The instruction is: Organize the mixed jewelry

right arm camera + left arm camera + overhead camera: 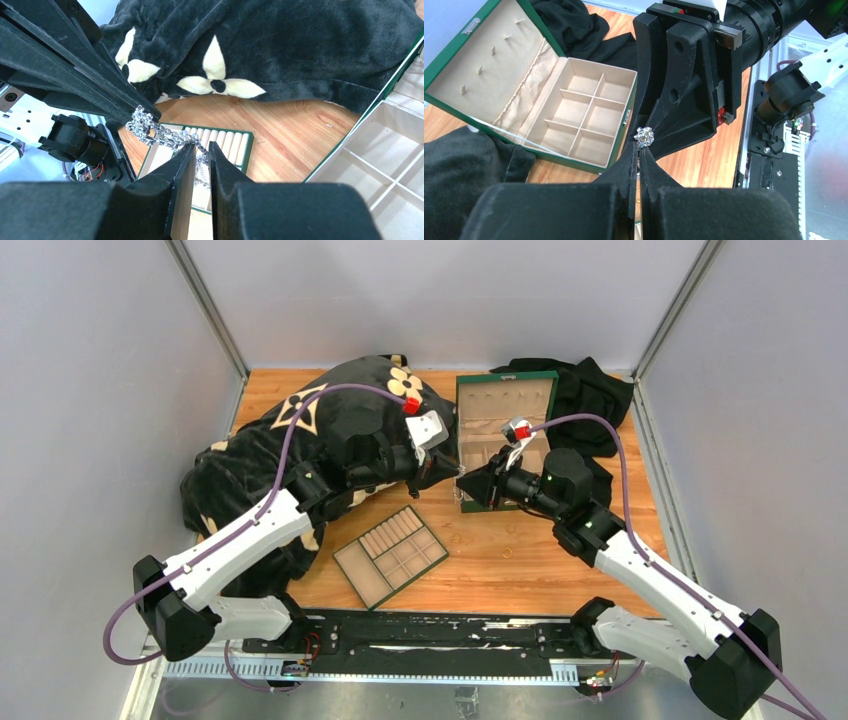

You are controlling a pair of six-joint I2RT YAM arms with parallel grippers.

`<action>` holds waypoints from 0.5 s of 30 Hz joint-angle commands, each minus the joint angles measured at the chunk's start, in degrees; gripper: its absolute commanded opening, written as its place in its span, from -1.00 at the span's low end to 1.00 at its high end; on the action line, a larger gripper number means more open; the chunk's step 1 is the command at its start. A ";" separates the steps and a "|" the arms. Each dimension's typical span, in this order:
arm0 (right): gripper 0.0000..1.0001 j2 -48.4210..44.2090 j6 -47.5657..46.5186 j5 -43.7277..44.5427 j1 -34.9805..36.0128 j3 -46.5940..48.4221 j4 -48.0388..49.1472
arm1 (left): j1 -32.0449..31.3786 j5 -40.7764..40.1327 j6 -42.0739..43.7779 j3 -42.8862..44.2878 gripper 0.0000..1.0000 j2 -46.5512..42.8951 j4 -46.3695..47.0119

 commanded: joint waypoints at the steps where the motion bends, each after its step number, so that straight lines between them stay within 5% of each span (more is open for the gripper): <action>1: -0.60 -0.42 0.14 -0.28 0.89 1.07 2.24 | 0.30 0.47 0.16 0.36 -1.00 -1.24 0.54; 6: -0.70 0.31 0.83 -0.88 0.87 1.28 1.70 | 0.30 0.33 0.14 0.41 -1.00 -1.32 0.61; 11: -1.00 -0.52 0.73 0.00 0.87 0.50 1.00 | 0.30 0.05 0.14 0.25 -1.00 -1.56 0.67; 15: -1.00 -1.35 0.40 1.08 0.82 0.64 -1.03 | 0.30 0.11 0.14 0.19 -1.00 -1.58 0.69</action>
